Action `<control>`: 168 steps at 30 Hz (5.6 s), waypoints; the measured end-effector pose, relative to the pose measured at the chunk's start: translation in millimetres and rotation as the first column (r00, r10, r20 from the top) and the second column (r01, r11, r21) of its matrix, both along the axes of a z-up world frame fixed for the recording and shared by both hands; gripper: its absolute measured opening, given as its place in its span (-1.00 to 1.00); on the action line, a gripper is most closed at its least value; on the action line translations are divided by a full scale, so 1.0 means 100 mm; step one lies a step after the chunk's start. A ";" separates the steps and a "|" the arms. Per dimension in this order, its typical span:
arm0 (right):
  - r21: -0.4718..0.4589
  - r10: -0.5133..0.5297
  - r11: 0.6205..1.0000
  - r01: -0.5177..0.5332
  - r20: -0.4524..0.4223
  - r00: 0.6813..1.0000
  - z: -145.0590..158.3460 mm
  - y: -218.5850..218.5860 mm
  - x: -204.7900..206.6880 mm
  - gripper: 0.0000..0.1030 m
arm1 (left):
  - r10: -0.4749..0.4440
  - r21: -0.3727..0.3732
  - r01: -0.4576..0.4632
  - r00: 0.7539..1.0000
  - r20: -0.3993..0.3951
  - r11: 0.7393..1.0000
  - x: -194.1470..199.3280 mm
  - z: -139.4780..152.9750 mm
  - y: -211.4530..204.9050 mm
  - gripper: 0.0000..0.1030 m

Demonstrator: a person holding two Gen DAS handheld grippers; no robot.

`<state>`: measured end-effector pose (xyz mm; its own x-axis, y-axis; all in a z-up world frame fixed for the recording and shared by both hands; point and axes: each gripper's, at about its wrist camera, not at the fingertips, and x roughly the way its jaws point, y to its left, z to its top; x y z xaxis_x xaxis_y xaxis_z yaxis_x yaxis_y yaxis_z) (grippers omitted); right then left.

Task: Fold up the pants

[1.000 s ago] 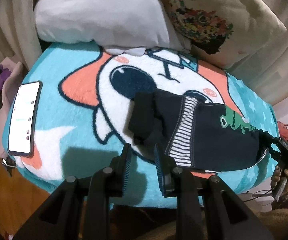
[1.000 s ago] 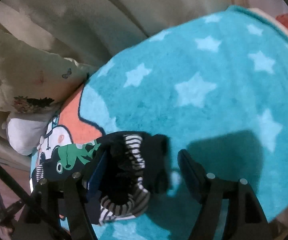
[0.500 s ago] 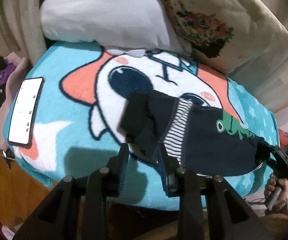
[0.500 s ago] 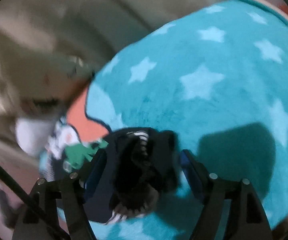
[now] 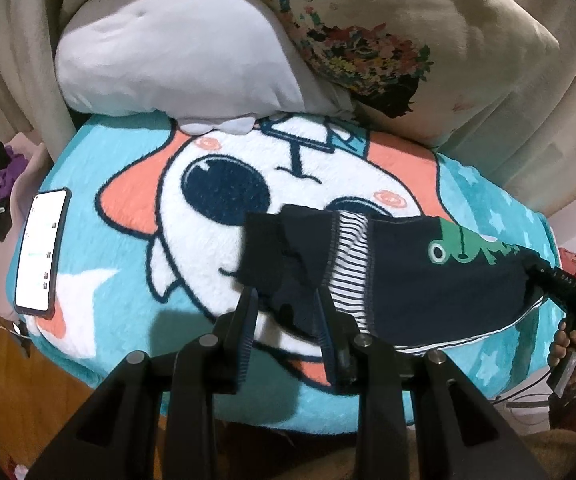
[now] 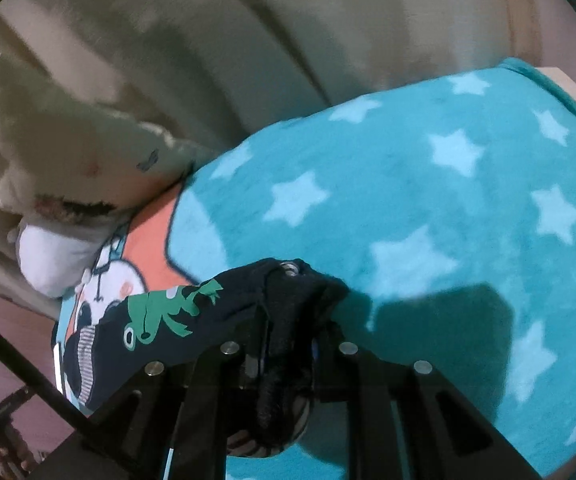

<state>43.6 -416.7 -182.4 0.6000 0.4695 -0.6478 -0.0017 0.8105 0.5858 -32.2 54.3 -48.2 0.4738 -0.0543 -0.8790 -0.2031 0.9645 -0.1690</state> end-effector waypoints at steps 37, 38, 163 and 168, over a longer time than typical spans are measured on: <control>0.031 -0.123 0.992 0.123 -0.004 0.992 -0.41 0.02 -0.45 -0.34 | -0.871 -0.313 0.813 0.464 -0.164 0.492 2.04 -0.97 -4.21 -0.51; 0.045 -0.124 0.991 0.125 -0.012 0.992 -0.42 0.02 -0.44 -0.48 | -0.869 -0.271 0.826 0.463 -0.172 0.494 2.04 -0.96 -4.22 -0.60; 0.238 0.025 0.971 -0.020 -0.019 0.999 -0.12 0.91 -0.25 -0.02 | -0.390 -0.263 0.374 0.921 -0.008 0.889 0.83 -0.43 -1.18 -0.47; 0.203 -0.043 0.978 0.051 -0.045 0.998 -0.13 0.67 -0.30 0.25 | -0.387 -0.264 0.372 0.922 -0.006 0.890 0.87 -0.42 -1.24 -0.47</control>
